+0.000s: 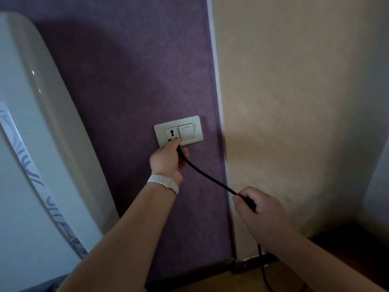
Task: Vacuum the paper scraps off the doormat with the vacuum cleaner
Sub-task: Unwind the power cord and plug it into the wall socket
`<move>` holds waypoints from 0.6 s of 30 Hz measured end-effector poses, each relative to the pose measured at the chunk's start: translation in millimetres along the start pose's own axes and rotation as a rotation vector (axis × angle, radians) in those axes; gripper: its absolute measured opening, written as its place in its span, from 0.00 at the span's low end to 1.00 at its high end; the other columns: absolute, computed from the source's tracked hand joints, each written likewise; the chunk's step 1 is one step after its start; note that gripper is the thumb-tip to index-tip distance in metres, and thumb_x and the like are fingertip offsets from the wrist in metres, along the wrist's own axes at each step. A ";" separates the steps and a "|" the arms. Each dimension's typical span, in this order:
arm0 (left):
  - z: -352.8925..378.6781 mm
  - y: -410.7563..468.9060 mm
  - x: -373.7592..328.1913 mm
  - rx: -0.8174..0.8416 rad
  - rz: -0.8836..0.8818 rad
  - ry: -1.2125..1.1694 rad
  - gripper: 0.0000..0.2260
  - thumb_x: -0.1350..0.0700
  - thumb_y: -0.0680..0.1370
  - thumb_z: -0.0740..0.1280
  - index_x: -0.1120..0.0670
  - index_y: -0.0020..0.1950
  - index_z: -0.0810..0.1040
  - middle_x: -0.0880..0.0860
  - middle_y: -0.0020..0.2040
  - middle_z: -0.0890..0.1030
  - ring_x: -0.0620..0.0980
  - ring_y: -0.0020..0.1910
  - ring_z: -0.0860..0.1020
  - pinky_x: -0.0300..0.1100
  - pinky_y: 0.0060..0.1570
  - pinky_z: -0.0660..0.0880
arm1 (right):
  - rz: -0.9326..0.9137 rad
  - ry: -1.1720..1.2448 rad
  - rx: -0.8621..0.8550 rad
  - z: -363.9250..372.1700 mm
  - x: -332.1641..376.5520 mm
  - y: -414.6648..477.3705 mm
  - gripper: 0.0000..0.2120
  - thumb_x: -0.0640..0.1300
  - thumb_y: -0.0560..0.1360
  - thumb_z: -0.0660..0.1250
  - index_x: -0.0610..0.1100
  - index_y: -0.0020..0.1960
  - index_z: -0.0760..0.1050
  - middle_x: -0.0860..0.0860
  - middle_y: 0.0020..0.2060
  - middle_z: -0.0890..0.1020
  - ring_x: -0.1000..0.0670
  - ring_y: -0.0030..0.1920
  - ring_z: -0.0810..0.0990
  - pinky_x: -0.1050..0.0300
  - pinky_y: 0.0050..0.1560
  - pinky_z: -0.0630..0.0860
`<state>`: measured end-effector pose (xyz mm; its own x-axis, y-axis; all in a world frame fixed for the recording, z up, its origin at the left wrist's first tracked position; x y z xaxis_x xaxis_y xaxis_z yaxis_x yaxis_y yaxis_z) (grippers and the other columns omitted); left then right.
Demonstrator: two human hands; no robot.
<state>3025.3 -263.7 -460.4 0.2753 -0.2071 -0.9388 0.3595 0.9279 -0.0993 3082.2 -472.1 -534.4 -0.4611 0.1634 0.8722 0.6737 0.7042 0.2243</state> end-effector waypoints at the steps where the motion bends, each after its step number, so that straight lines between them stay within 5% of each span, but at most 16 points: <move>1: 0.2 1.0 -1.6 -0.003 -0.011 -0.002 0.02 0.60 0.76 0.69 0.58 0.45 0.79 0.49 0.23 0.78 0.43 0.21 0.75 0.40 0.30 0.72 | -0.023 0.010 -0.007 -1.0 2.6 0.2 0.11 0.49 0.81 0.63 0.48 0.41 0.76 0.57 0.28 0.77 0.57 0.26 0.74 0.66 0.25 0.68; 7: 5.2 0.3 -5.3 -0.033 -0.032 -0.036 0.04 0.61 0.76 0.68 0.58 0.41 0.78 0.50 0.22 0.78 0.44 0.22 0.75 0.38 0.29 0.73 | -0.081 0.053 -0.115 -11.8 8.1 8.3 0.12 0.48 0.80 0.64 0.47 0.39 0.76 0.53 0.26 0.75 0.56 0.25 0.72 0.63 0.26 0.67; 18: 11.1 -5.3 -6.0 -0.091 -0.003 -0.055 0.06 0.63 0.75 0.67 0.57 0.39 0.78 0.49 0.21 0.77 0.44 0.23 0.75 0.40 0.33 0.74 | -0.135 0.030 -0.057 -14.2 2.9 10.3 0.10 0.47 0.80 0.64 0.49 0.40 0.76 0.50 0.28 0.76 0.55 0.25 0.71 0.63 0.25 0.66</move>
<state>3031.6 -270.8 -450.6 0.3241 -0.2239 -0.9191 0.2787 0.9511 -0.1334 3096.0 -474.2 -523.4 -0.5329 0.0482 0.8448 0.6388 0.6777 0.3643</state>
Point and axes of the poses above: each hand's wrist, its own y-axis towards the middle knuckle, its own z-axis out of the palm, x = y × z, the point moved 2 cm from there along y, towards the middle knuckle
